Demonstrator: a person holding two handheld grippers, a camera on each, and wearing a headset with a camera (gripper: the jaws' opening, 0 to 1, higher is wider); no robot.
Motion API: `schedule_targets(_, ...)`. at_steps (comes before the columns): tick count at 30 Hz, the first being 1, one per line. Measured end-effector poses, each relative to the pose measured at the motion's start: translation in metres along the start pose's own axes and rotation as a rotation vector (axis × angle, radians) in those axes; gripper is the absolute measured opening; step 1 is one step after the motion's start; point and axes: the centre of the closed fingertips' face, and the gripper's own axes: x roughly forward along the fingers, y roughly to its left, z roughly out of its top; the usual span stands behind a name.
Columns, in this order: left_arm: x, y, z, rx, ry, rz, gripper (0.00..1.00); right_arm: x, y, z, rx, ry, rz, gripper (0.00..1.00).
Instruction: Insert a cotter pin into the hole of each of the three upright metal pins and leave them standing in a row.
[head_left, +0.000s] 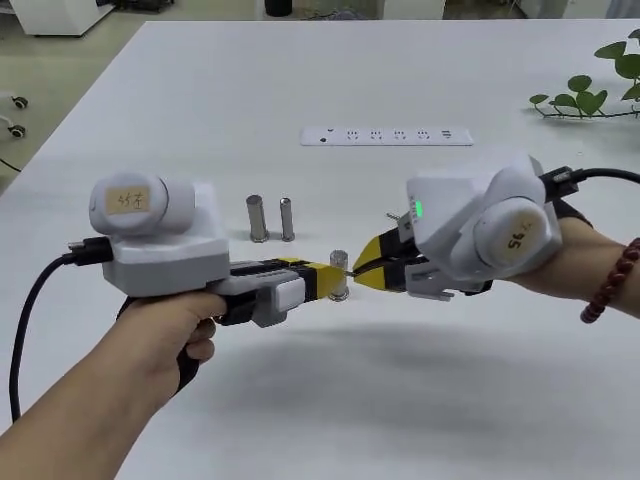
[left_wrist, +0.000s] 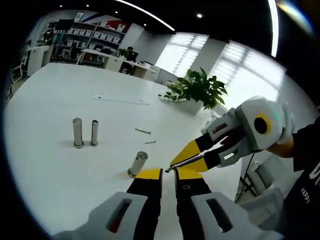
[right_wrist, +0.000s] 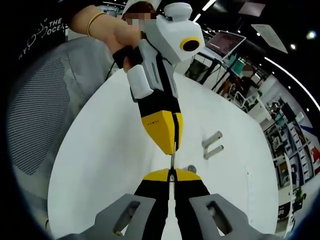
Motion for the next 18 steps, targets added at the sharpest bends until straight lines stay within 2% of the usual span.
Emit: schedule_targets(18,0.0027,-0.0025,-0.0013,-0.027,-0.003,-0.009,0.0,0.0015,0.0008,0.0051,-0.008,-0.008,-0.002,0.0)
